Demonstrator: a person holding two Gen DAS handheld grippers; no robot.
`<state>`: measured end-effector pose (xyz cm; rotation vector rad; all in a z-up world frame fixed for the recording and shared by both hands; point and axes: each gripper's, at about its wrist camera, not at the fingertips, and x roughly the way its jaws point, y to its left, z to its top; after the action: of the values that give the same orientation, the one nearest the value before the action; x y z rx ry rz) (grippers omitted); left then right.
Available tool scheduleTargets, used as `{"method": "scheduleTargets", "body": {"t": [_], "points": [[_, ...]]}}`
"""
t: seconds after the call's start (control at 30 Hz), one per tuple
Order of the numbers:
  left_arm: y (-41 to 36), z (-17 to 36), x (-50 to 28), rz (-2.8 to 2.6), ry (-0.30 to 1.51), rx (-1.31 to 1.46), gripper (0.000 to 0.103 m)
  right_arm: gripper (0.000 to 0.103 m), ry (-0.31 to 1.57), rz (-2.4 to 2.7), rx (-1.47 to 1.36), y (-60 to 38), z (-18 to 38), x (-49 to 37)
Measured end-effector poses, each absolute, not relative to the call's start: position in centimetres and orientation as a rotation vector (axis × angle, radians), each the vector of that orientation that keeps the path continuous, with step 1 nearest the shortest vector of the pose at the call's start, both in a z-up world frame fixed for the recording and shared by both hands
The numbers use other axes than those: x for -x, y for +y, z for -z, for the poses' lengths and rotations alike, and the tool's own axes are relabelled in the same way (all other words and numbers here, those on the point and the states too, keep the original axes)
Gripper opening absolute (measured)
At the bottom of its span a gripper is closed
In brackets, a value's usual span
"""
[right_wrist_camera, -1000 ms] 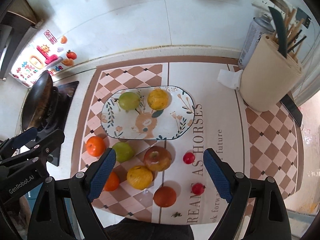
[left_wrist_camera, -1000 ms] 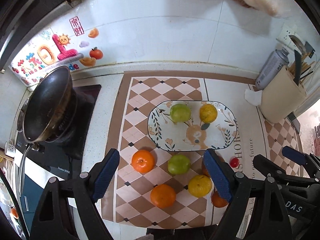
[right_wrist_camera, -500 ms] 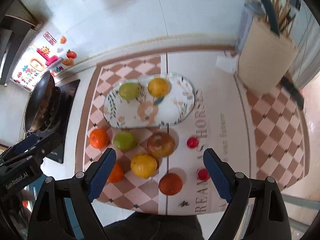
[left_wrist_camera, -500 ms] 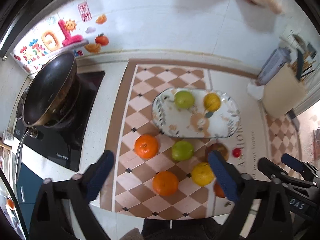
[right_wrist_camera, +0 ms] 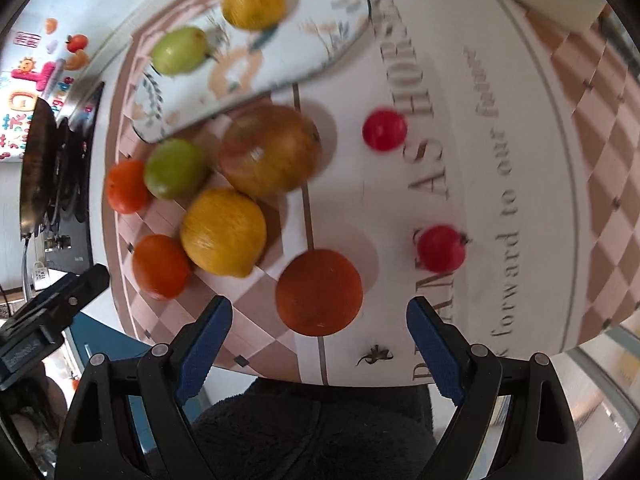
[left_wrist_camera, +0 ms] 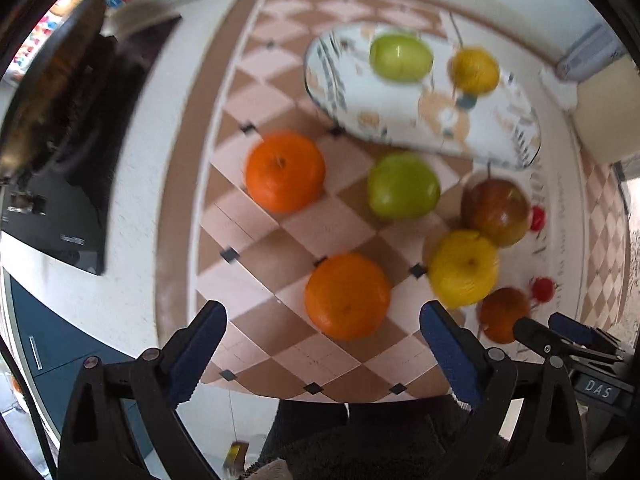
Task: Organize fruits
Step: 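Grasp an orange with the left tool while the right tool grasps a dark red fruit, then place both fruits on the white plate and open both tools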
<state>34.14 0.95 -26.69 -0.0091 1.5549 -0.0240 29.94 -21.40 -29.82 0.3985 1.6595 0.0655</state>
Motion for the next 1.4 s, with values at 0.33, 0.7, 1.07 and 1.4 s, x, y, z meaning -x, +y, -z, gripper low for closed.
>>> {"method": "scheduleTargets", "body": {"t": [0.33, 0.7, 1.07, 1.4], "points": [[0.1, 32.7, -34.3, 0.059, 1.681, 0.015, 0.099, 0.091, 1.715, -0.086, -0.383, -20.4, 32.7, -29.8], [-0.6, 33.9, -33.5, 0.09, 1.651, -0.004, 0.062, 0.06, 1.753, -0.104, -0.317, -19.5, 33.8, -30.8], [0.8, 25.3, -35.5, 0.15, 1.491, 0.103, 0.062, 0.059, 1.618, -0.136, -0.318, -21.3, 27.5, -32.6], [0.3, 26.2, -47.2, 0.137, 1.554, 0.193, 0.062, 0.059, 1.49, -0.177, -0.253, -20.0, 26.3, -44.5]]}}
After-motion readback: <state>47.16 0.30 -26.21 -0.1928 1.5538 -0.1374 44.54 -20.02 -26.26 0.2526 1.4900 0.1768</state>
